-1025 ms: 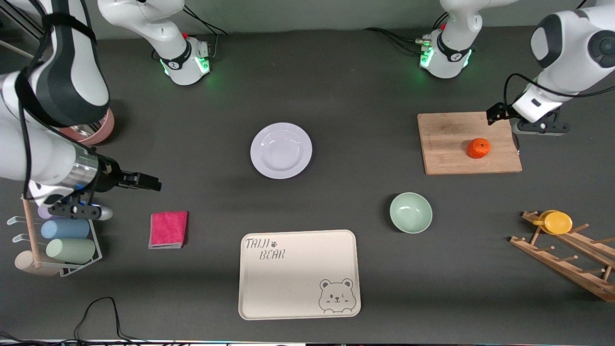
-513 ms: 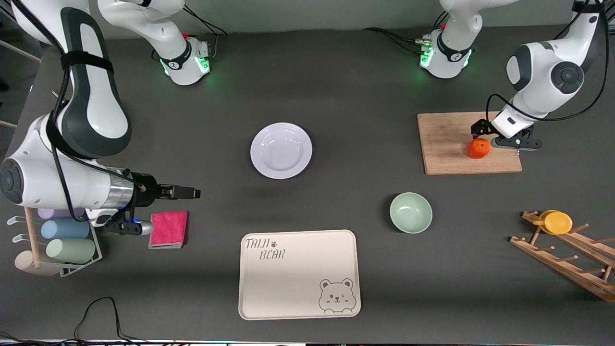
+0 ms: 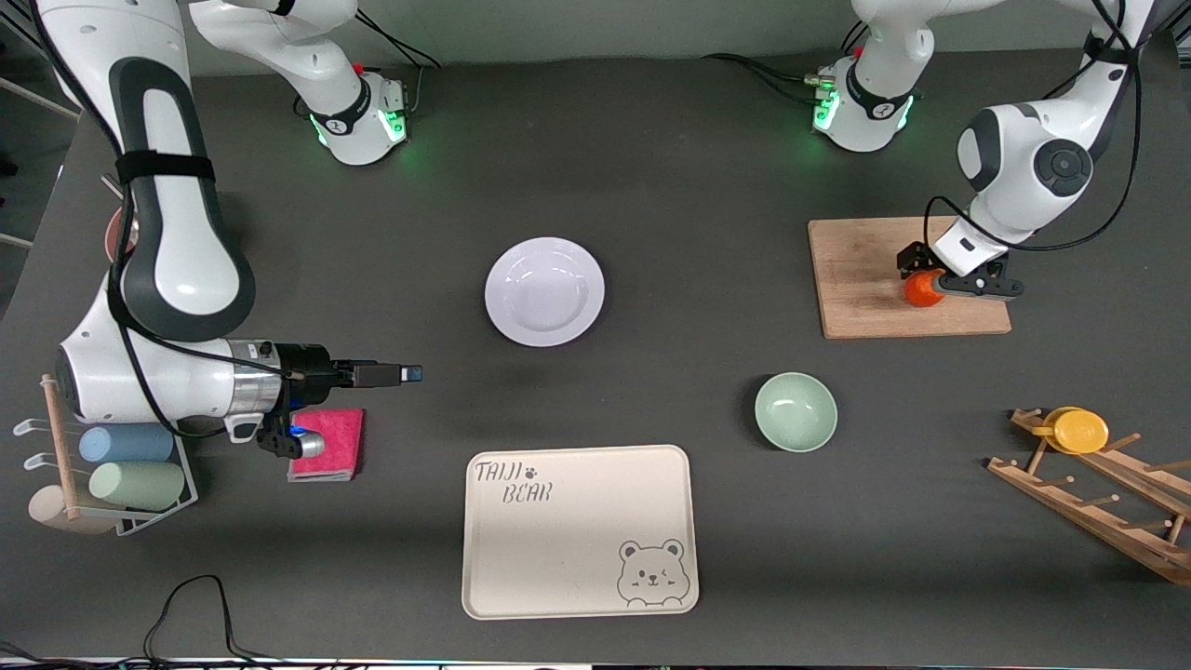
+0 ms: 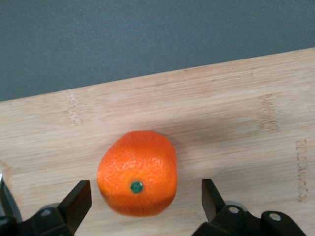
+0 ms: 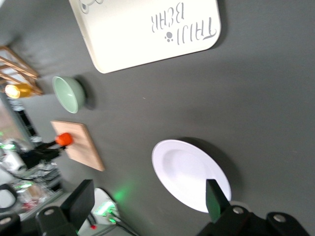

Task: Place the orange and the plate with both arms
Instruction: 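Close the left gripper on the orange and lift it off the board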

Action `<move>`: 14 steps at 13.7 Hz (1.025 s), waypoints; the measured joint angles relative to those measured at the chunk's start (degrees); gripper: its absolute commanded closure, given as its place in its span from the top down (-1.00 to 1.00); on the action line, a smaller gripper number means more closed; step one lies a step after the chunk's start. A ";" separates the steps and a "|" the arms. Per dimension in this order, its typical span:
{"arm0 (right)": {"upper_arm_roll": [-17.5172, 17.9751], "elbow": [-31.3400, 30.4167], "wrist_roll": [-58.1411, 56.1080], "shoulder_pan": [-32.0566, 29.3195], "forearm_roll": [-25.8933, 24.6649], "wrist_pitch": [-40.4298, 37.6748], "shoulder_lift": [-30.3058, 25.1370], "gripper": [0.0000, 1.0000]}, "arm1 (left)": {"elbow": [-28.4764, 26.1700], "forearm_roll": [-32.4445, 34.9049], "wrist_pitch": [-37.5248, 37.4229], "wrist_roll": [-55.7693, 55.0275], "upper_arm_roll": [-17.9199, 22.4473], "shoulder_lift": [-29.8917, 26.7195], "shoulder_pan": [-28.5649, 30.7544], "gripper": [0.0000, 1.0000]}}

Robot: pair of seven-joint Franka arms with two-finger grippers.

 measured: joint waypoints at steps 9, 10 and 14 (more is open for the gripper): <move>-3.45 -19.19 -20.40 -0.13 13.31 0.92 -7.18 1.00 | 0.00 0.00 6.05 0.01 0.17 5.12 0.53 0.45; -3.93 -21.77 -23.57 -0.14 15.38 0.50 -7.85 1.00 | 0.05 0.00 6.07 0.01 0.17 5.12 0.54 0.27; -4.91 -30.43 -35.37 -0.14 20.68 -0.96 -8.19 1.00 | 0.51 0.00 6.07 0.00 0.19 5.07 0.57 0.01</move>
